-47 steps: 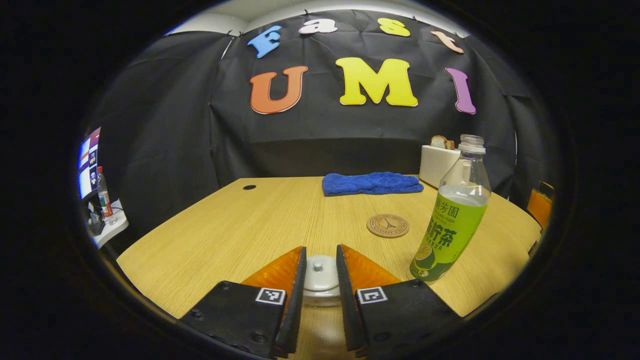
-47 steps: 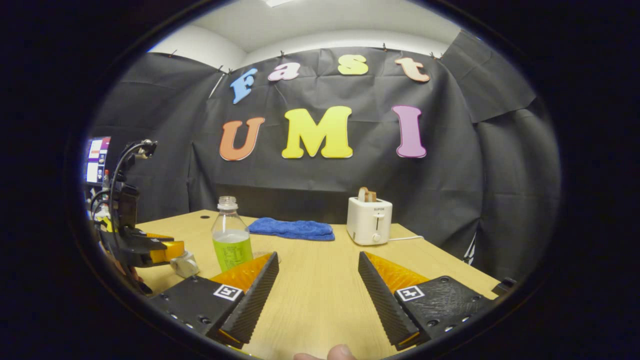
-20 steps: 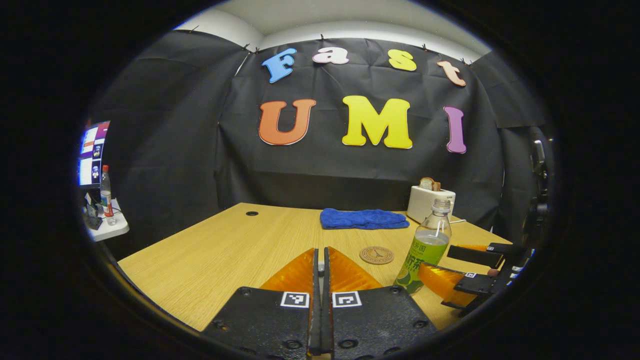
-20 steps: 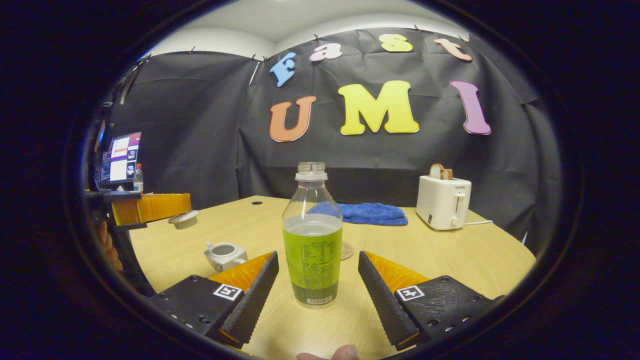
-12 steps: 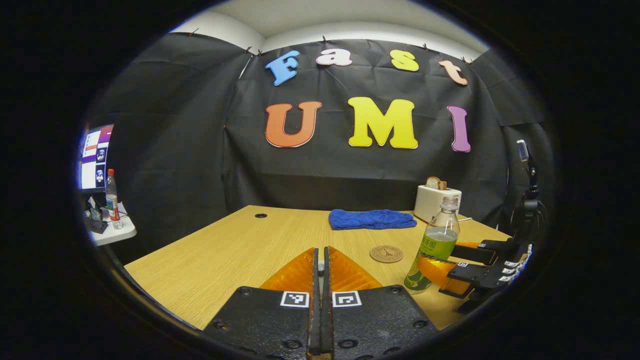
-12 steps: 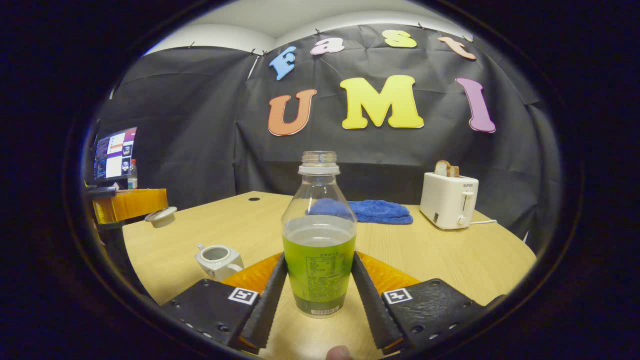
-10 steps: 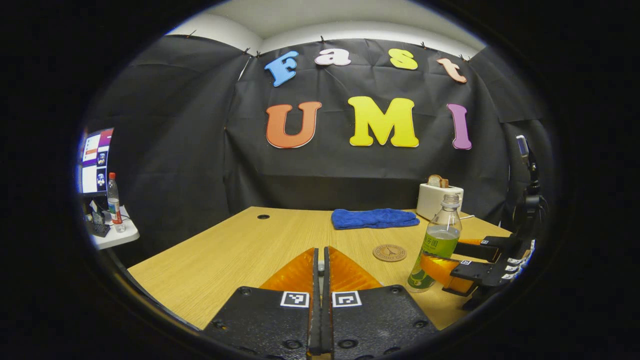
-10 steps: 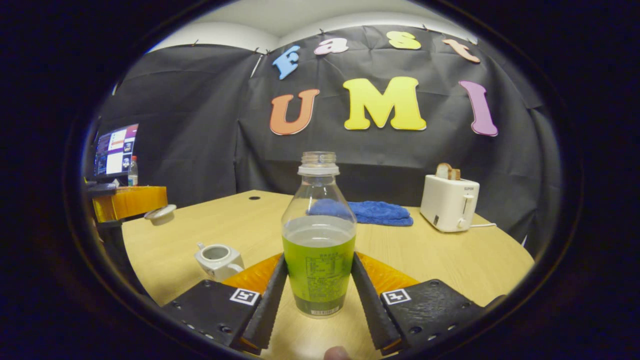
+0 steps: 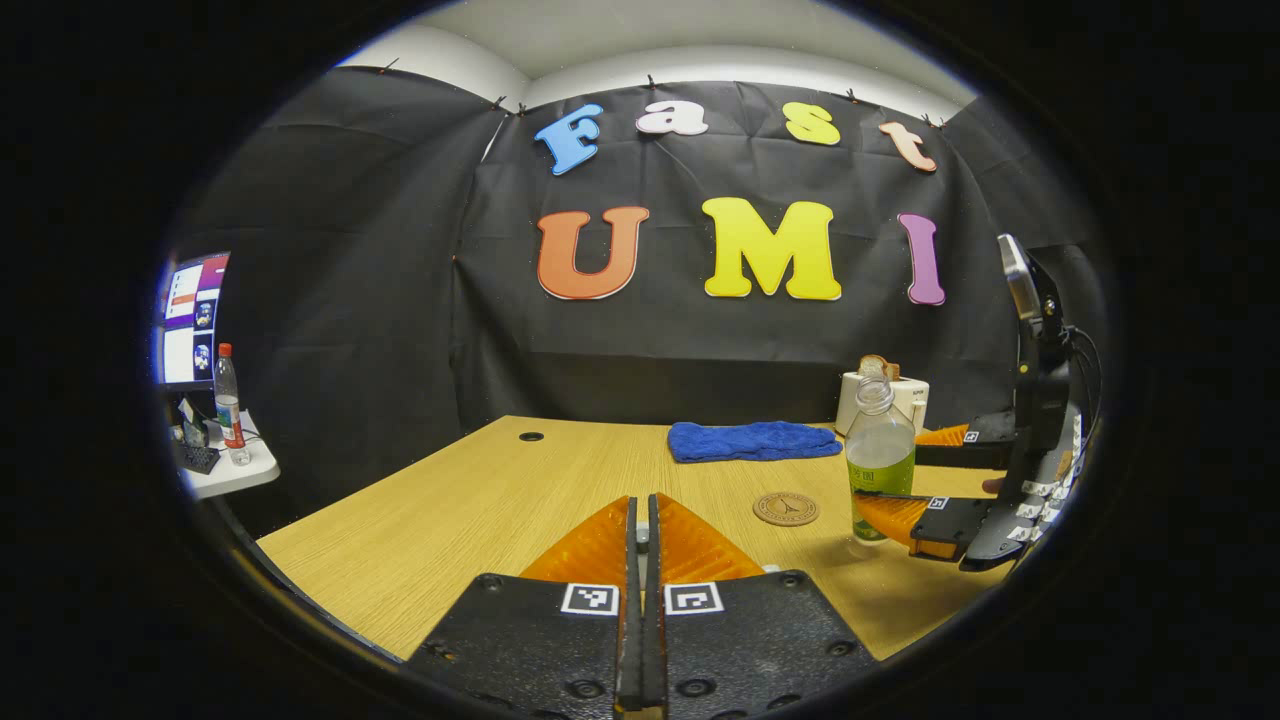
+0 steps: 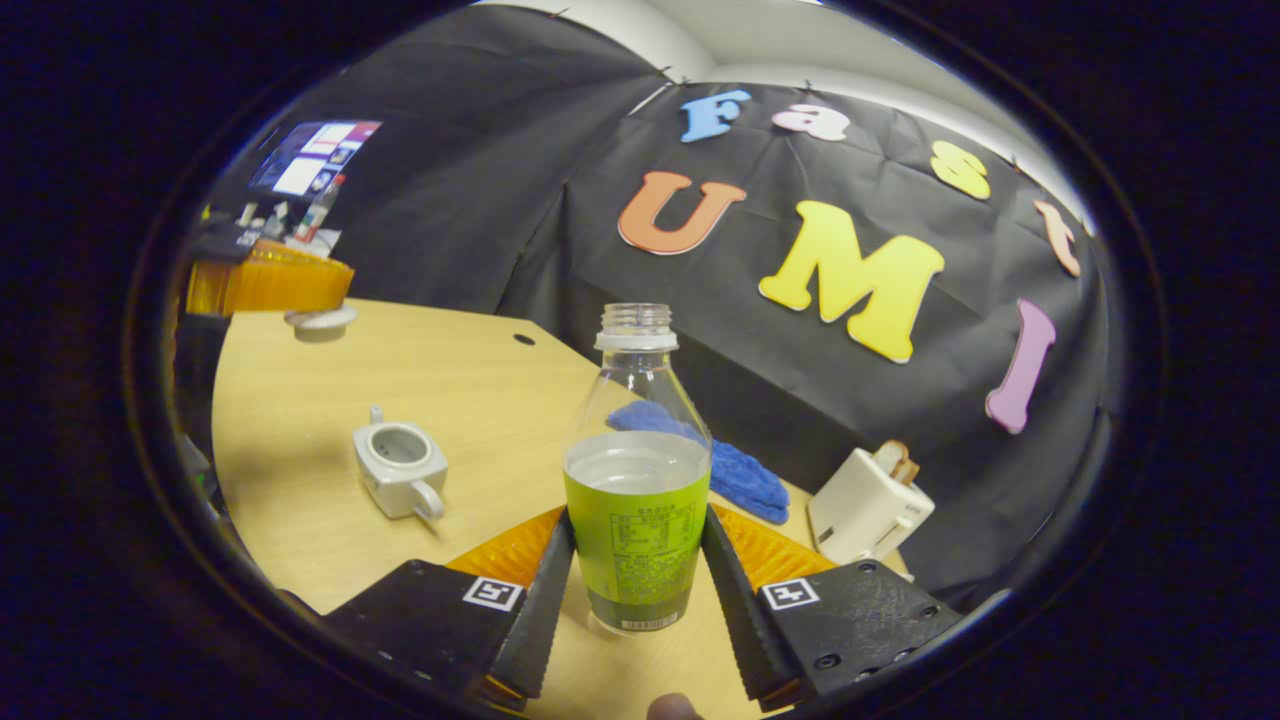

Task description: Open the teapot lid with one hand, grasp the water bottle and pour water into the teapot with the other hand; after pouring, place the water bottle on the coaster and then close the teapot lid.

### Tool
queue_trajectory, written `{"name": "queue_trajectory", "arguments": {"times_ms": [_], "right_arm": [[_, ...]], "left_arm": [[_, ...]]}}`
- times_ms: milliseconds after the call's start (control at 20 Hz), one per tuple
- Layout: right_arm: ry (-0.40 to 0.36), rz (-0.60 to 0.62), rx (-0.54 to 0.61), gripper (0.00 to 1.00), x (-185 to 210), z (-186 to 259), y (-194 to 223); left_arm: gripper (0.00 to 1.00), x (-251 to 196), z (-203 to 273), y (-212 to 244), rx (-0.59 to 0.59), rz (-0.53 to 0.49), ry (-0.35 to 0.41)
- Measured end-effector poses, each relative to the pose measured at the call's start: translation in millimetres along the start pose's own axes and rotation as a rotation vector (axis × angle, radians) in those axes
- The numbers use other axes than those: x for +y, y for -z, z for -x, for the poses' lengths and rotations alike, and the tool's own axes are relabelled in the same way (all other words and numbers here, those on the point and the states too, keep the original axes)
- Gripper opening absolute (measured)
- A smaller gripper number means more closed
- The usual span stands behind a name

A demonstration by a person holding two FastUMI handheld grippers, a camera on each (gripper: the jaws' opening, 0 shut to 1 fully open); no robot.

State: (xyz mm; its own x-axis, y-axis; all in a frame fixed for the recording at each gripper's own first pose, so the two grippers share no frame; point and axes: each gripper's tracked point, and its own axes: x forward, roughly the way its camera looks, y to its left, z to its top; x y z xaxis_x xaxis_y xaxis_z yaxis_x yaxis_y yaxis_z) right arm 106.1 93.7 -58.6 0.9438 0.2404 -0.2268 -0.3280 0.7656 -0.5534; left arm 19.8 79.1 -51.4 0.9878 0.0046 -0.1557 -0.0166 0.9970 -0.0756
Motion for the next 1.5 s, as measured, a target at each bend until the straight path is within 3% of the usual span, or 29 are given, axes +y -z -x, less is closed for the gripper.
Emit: {"name": "queue_trajectory", "arguments": {"times_ms": [150,850,1500], "right_arm": [[0.031,0.193,-0.010,0.72,-2,-7,-3],[0.064,0.788,-0.033,0.72,23,-25,-2],[0.082,1.198,-0.086,0.72,31,-31,-25]], "left_arm": [[0.03,8,0,-2,-0.003,0.006,-0.014],[0.02,23,1,-2,-0.009,0.003,-0.015],[0.02,35,3,-2,-0.005,0.009,-0.025]]}}
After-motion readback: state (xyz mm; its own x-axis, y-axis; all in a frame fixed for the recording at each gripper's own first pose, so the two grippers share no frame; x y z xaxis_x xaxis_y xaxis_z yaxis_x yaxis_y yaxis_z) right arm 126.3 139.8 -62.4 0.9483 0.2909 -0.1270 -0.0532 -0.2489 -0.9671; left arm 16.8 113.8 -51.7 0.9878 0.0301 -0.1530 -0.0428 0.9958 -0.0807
